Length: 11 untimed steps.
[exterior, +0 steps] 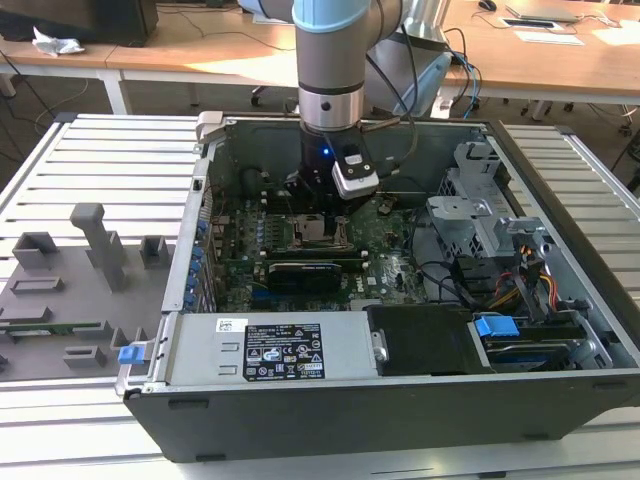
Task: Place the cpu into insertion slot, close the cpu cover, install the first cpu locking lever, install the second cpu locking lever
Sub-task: 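Close the cpu cover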
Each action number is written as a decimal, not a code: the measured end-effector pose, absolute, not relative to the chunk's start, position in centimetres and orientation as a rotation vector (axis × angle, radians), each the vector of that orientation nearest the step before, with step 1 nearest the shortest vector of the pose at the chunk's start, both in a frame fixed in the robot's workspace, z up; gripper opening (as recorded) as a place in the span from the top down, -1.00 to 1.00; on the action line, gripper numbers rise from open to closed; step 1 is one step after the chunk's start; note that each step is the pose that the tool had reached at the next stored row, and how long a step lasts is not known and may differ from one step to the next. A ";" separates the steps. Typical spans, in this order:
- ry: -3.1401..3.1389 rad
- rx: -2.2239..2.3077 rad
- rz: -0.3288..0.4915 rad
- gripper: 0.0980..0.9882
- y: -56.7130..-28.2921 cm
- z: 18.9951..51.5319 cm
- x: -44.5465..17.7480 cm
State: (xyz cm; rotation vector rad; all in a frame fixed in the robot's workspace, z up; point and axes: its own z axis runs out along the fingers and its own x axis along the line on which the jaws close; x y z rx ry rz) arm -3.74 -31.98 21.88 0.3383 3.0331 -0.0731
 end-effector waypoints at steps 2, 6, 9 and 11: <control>3.040 0.309 -0.022 0.98 -32.0 21.9 -3.9; 3.047 0.232 -0.017 0.98 -32.0 21.8 -4.3; 3.053 0.126 -0.019 0.98 -32.0 21.8 -4.3; 3.054 0.051 -0.025 0.98 -32.0 21.7 -4.3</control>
